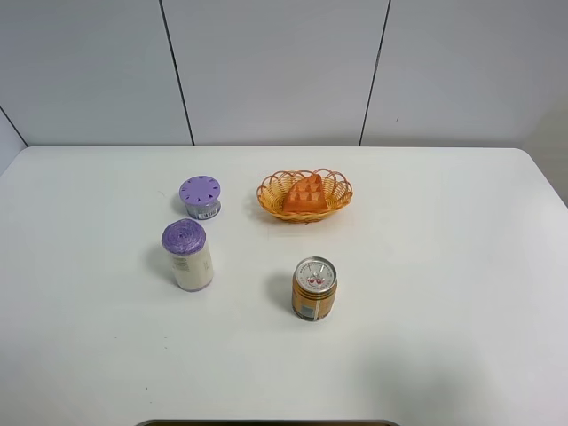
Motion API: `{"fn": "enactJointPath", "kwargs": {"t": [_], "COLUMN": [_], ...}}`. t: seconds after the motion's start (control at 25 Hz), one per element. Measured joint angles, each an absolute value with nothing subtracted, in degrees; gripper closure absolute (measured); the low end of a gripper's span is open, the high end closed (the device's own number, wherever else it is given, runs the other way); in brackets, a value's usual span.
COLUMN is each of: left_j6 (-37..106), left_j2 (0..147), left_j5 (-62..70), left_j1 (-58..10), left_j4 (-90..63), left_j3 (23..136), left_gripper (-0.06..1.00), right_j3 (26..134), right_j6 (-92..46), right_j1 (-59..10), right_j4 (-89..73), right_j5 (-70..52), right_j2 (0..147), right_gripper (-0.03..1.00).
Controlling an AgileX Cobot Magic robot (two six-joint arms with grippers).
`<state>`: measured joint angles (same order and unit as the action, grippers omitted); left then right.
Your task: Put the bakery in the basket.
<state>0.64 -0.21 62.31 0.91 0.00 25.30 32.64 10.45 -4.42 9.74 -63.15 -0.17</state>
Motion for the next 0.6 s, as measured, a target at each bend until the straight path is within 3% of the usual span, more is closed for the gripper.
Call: {"fn": "enactJointPath", "kwargs": {"t": [0.6], "left_j6": [0.6], "left_j2": [-0.2], "left_j5": [62.3], "left_j1": [0.9], "left_j4": [0.0], "left_j3": [25.3], "left_gripper": [-0.05], "right_j3": [32.6], "right_j6": [10.5], "right_j1": [-4.4], "right_j4": [9.7], "right_j5": [-63.2], "right_j2": [-0.2], "right_gripper": [0.11]}}
